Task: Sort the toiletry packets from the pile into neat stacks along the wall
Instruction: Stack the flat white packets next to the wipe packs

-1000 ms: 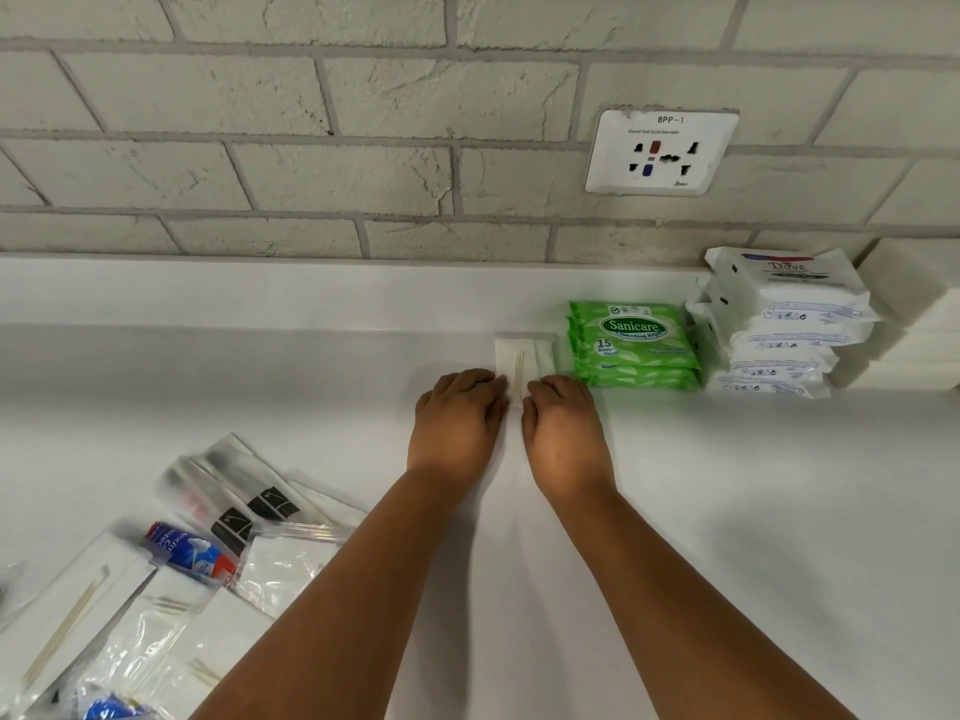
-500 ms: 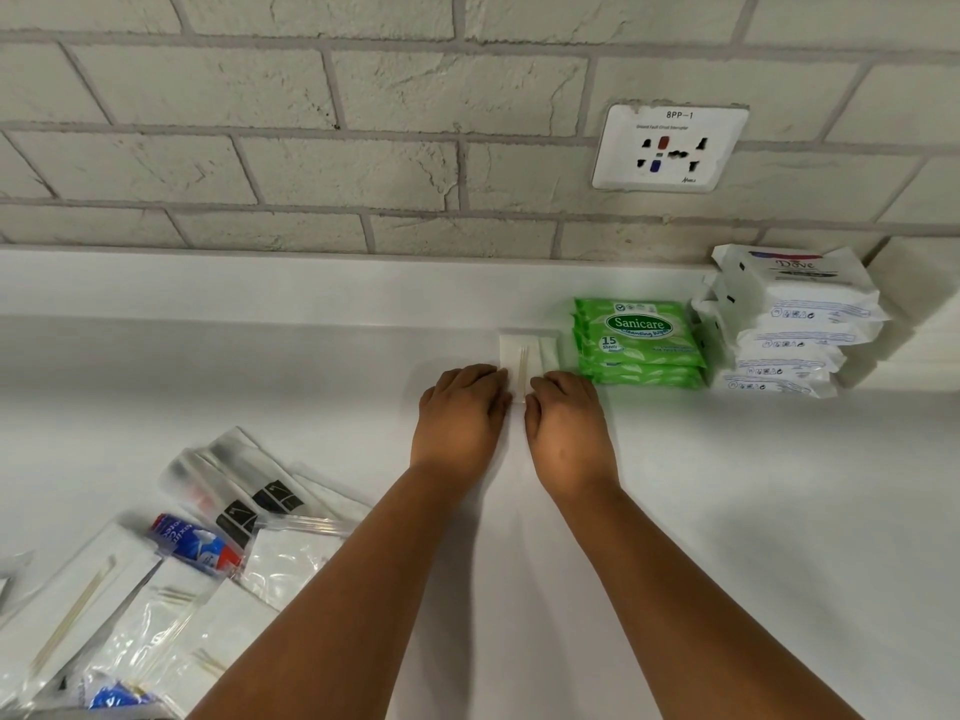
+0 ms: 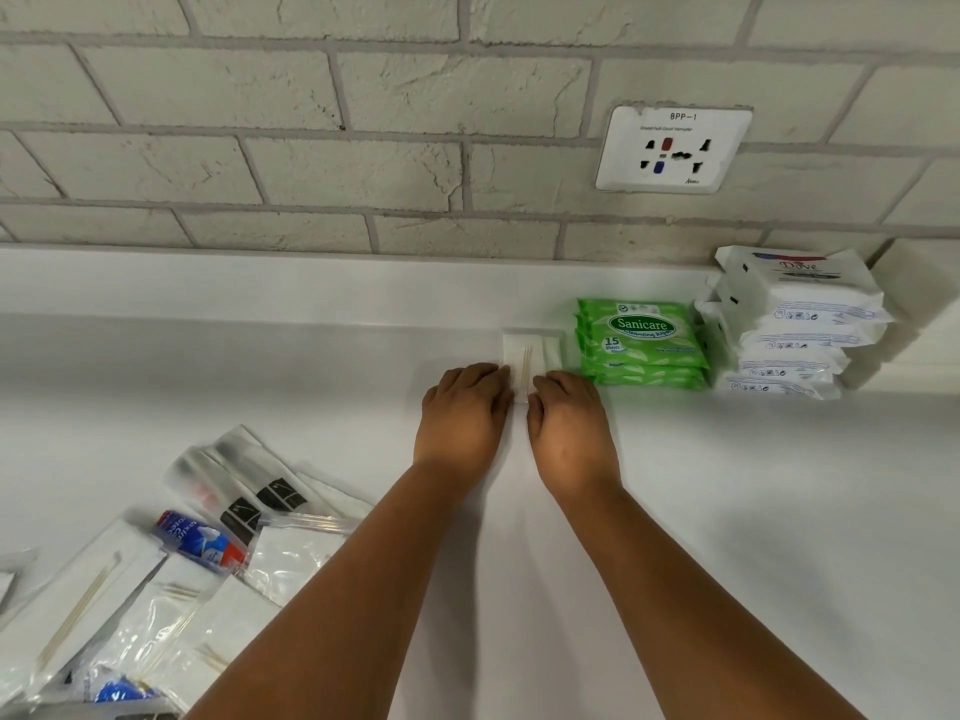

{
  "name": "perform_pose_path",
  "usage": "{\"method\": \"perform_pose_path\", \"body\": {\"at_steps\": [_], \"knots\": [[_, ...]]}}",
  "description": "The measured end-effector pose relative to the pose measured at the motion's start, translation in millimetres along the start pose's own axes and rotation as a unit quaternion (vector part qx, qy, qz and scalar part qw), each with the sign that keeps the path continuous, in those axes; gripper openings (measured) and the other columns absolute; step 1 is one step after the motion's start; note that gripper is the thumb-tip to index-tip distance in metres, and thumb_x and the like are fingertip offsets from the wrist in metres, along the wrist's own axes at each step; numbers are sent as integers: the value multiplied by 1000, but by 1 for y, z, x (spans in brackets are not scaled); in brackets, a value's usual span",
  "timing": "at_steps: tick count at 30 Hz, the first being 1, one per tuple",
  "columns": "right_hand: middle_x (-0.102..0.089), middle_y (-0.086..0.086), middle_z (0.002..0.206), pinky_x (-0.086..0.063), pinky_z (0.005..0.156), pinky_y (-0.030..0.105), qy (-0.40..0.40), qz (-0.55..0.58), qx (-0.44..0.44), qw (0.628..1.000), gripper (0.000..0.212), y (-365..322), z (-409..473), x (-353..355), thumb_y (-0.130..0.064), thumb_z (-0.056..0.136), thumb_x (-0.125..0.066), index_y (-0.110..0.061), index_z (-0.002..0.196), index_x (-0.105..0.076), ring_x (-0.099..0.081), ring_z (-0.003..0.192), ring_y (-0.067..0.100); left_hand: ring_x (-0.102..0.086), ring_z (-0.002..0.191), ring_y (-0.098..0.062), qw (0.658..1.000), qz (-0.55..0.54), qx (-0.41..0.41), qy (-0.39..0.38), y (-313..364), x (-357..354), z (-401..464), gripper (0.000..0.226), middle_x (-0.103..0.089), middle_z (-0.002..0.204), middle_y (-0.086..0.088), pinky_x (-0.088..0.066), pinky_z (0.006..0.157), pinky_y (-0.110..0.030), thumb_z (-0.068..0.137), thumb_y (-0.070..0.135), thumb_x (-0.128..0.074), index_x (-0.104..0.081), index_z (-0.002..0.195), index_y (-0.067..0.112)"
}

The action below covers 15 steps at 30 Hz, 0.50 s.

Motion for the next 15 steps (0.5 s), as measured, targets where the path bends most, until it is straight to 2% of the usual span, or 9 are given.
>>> {"method": "perform_pose_path", "body": {"at_steps": [6, 12, 15], "knots": [[-63, 13, 92, -49, 81, 37, 2, -5, 5, 1000, 10, -1, 1, 1, -5, 84, -61, -4, 92, -66, -58, 87, 32, -46, 125, -20, 1000, -5, 6, -8, 0, -1, 1, 37, -55, 135, 4, -35, 101, -34, 98, 32, -44, -57, 131, 22], [-63, 13, 89, -51, 77, 39, -2, -9, 12, 1000, 10, -4, 3, 4, -2, 81, -62, -4, 90, -67, -58, 87, 34, -48, 120, -28, 1000, -21, 23, -1, 2, 6, 1, 34, -57, 129, -7, -40, 99, -36, 99, 24, -44, -58, 127, 12], [-65, 13, 89, -51, 77, 39, -18, -26, 27, 999, 14, -9, 2, 7, -2, 79, -64, -4, 92, -69, -59, 87, 36, -44, 121, -29, 998, -40, 41, -29, 4, 7, -4, 34, -52, 131, -10, -41, 99, -35, 99, 21, -43, -55, 128, 9]]}}
Point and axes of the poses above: each hand's wrist, its own z-axis towards the middle knuckle, its own x-axis out of the back of the hand, y = z × x, the point moved 10 cm from there along z, towards the middle knuckle
